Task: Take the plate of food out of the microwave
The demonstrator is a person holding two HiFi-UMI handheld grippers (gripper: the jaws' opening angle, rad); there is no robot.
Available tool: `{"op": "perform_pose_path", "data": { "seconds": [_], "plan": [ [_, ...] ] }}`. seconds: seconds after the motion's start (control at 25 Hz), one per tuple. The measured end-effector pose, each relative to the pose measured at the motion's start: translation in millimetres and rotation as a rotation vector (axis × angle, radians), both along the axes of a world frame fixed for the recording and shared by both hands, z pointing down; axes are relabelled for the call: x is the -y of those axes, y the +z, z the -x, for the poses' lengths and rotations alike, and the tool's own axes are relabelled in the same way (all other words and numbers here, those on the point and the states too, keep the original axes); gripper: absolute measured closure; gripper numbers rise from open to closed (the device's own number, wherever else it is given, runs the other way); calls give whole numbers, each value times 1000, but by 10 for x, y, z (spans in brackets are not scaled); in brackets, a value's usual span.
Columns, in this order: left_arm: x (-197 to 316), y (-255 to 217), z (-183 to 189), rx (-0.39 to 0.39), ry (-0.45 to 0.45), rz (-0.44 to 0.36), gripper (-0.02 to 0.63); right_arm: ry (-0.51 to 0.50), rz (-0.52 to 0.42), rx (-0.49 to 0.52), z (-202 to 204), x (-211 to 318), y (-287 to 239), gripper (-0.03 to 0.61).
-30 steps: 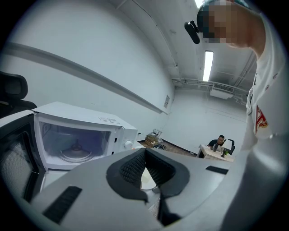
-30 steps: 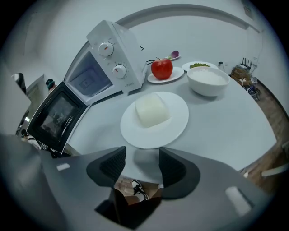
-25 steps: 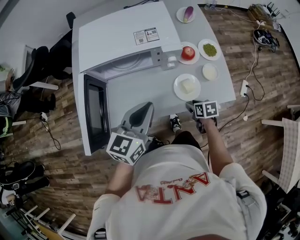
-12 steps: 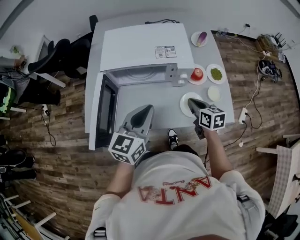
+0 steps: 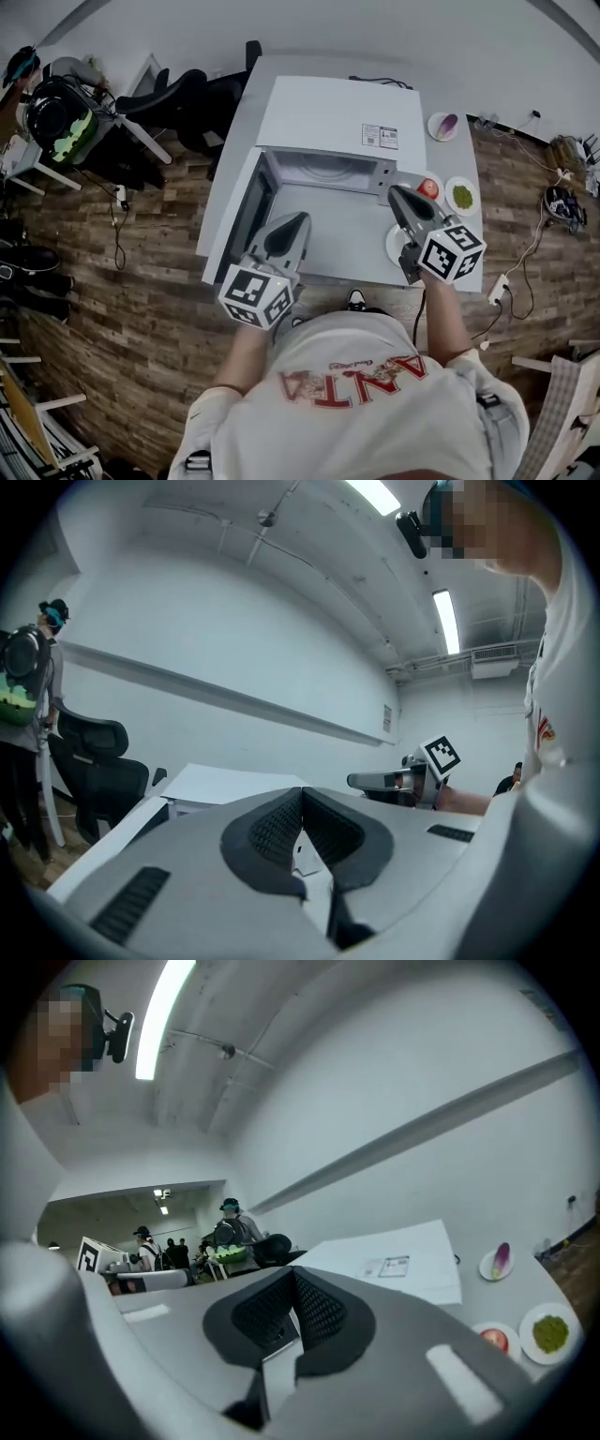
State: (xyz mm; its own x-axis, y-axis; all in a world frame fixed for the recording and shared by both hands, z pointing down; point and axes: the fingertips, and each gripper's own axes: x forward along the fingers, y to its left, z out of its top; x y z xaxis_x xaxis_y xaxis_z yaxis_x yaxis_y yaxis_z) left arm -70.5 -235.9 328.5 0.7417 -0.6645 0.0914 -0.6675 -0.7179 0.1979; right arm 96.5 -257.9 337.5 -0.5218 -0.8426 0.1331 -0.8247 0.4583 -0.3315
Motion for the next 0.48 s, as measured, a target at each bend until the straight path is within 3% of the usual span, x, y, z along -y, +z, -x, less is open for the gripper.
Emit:
{"op": "perform_pose_path", "data": {
  "seconds": [0.2, 0.48],
  "plan": [
    [26, -115, 118, 0, -39, -30, 604, -46, -116, -39, 178, -15, -358, 577],
    [100, -169, 192, -11, -63, -47, 603, -98, -143, -23, 335, -17, -452, 577]
  ]
}}
